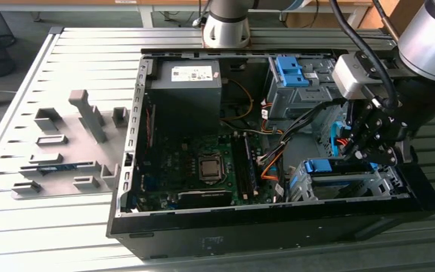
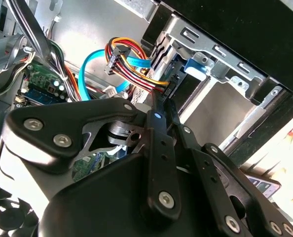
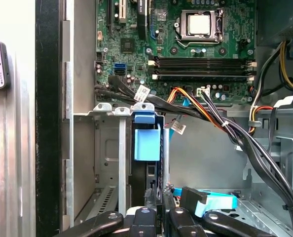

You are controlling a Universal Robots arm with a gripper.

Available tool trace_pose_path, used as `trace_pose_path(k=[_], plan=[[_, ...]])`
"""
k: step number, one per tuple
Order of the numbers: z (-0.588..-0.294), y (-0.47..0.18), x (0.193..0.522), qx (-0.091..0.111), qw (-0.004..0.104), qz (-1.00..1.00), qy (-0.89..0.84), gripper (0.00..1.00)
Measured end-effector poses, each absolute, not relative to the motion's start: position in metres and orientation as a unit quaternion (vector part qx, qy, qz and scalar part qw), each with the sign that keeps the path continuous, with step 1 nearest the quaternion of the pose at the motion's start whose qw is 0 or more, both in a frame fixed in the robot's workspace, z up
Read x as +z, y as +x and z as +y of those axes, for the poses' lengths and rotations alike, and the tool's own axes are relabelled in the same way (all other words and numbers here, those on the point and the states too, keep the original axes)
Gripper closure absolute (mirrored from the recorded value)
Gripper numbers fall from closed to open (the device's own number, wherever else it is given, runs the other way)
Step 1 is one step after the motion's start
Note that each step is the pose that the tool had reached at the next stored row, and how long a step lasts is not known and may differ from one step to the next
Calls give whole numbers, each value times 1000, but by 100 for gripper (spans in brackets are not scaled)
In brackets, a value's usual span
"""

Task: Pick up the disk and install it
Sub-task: 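Insert the first disk wire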

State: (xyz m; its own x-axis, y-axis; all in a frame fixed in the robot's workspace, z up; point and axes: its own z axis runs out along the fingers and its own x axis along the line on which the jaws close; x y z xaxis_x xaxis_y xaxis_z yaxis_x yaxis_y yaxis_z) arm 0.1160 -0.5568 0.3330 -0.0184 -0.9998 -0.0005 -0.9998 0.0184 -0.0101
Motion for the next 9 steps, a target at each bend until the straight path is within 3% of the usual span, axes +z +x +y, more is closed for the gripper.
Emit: trace_pose_path(k=[9], plan=[[-558,117,333,-3,4,714,-701,83]])
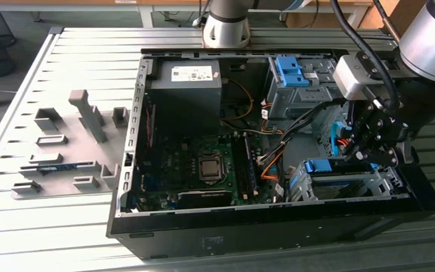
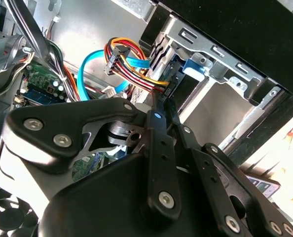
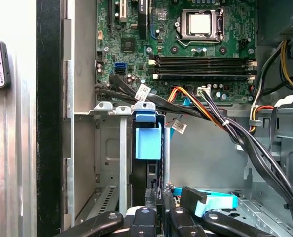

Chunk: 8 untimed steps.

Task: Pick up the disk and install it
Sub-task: 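Insert the first disk wire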

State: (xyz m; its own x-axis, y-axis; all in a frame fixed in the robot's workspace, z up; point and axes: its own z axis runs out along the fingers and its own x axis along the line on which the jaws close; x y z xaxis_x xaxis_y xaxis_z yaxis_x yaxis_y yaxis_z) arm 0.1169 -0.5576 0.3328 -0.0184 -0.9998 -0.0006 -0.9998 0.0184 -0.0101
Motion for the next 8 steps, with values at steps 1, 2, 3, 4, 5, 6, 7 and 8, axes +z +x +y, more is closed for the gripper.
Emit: trace_pose_path(k=[1,2,3,4,5,6,7,8], plan=[[-558,117,333,-3,4,714,-701,83],[-558,117,333,-3,4,714,-701,83],[-558,117,332,-3,4,714,-700,83],[-558,117,332,-3,4,714,-700,83],[-558,117,332,-3,4,714,-700,83],[-558,117,332,-3,4,714,-700,83],[-558,117,331,-3,4,714,-700,83],[-558,117,331,-3,4,714,-700,83]])
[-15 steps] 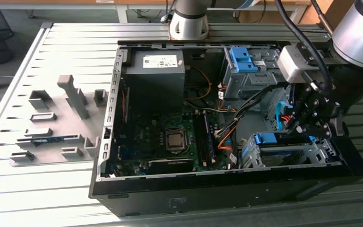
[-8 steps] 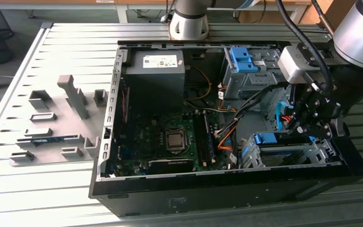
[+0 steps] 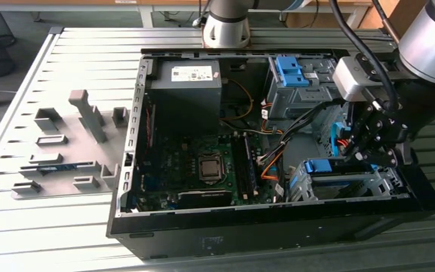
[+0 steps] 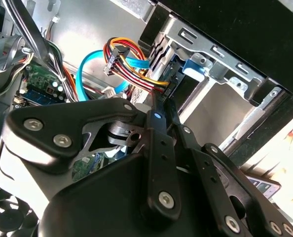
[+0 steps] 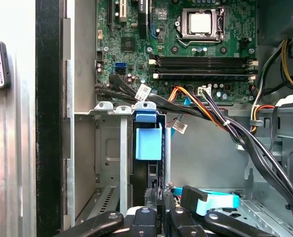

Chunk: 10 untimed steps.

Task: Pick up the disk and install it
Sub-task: 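Insert the first disk wire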

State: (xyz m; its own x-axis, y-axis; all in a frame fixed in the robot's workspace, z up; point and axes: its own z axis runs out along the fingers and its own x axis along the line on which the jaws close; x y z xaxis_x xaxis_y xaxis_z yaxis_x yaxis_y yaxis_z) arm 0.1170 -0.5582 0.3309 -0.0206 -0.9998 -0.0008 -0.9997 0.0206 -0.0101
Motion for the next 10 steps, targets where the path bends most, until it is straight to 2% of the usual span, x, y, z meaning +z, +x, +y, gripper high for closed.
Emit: trace_pose_path(k=[10], plan=[[-559,117,328,-2,5,715,-699,83]])
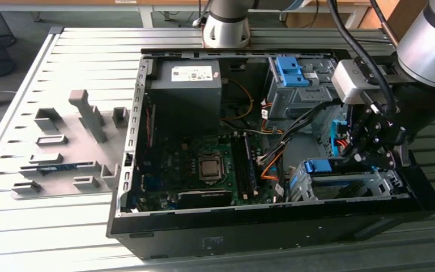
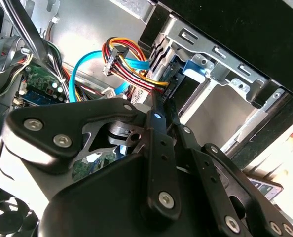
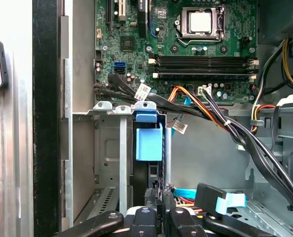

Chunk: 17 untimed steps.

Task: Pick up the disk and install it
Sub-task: 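Insert the first disk wire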

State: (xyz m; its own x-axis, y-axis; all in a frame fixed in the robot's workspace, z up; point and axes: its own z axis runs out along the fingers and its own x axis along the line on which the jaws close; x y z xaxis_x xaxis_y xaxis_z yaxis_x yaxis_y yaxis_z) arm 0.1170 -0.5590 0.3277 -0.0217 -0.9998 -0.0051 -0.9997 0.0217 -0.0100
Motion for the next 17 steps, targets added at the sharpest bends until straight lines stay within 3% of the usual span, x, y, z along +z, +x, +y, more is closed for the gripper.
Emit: trace_pose_path(k=[8,10,11,17], plan=[[-559,117,327,-2,5,715,-699,83],[-559,117,327,-2,6,715,-699,82],[-559,117,327,-1,6,715,-699,76],[-559,117,335,-2,6,715,-699,76]])
